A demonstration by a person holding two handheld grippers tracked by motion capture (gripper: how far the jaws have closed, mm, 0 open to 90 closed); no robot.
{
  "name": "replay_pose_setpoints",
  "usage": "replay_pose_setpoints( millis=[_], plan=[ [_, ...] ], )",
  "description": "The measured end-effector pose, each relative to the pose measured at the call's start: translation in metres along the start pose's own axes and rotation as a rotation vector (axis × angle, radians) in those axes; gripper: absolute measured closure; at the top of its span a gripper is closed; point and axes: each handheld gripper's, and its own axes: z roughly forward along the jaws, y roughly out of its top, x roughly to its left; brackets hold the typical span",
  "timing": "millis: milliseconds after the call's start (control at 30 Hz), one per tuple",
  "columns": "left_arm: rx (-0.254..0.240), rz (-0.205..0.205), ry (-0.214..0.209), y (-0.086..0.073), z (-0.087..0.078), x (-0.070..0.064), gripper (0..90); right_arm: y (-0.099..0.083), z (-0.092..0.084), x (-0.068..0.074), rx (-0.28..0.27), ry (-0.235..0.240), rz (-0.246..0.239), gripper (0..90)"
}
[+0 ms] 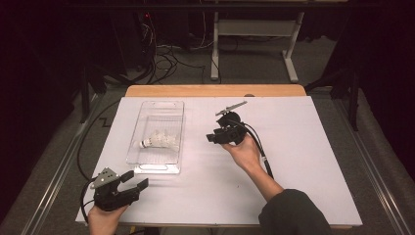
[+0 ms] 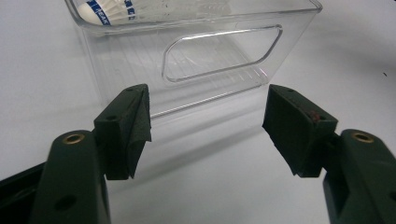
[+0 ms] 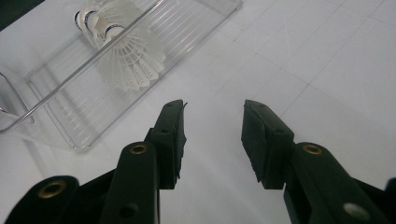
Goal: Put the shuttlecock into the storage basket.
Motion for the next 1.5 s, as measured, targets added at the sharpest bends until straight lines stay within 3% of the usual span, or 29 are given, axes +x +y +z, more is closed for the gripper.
replay_pose_setpoints(
  millis=[1500],
  plan=[
    [0.0, 0.0, 0.002, 0.0, 0.0, 0.0, 32.7, -0.022, -0.017, -0.017, -0.018, -0.003, 0.041, 57.9]
  ],
)
